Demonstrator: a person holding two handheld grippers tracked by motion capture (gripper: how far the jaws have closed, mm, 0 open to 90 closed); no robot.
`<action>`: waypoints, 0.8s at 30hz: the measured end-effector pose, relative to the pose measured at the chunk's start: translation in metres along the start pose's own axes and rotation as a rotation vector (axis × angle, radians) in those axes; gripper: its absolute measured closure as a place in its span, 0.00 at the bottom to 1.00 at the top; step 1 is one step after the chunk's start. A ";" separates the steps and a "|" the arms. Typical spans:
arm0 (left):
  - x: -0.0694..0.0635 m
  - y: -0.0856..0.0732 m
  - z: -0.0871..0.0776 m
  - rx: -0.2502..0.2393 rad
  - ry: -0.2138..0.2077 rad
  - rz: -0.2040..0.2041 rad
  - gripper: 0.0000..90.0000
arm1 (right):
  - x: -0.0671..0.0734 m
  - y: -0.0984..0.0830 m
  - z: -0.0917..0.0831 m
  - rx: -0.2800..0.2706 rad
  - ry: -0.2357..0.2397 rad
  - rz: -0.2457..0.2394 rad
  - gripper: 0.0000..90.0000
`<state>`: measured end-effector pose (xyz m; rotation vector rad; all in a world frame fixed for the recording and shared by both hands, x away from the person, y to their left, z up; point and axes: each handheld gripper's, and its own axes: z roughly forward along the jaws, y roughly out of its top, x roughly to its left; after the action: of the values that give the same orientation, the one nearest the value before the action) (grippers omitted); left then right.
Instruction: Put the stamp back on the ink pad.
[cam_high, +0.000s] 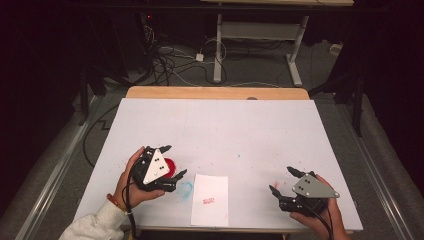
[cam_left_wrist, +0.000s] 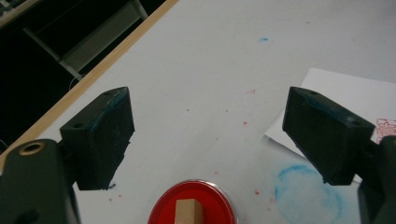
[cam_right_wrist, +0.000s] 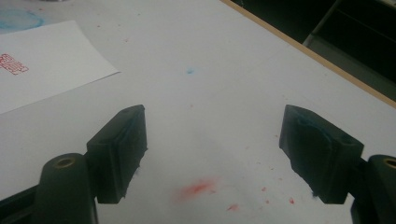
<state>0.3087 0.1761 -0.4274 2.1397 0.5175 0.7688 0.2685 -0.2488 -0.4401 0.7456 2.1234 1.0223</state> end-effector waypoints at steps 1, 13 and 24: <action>0.000 -0.001 -0.001 0.003 0.004 0.003 0.18 | 0.000 0.000 0.000 -0.001 -0.003 0.001 0.26; 0.004 -0.023 -0.009 0.016 0.026 -0.001 0.18 | -0.001 -0.002 0.000 0.000 -0.010 0.001 0.26; 0.010 -0.047 -0.021 0.044 0.032 -0.034 0.18 | -0.003 -0.003 0.000 0.007 -0.025 0.004 0.26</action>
<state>0.2965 0.2219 -0.4507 2.1565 0.5915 0.7802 0.2698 -0.2523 -0.4421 0.7623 2.1064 1.0034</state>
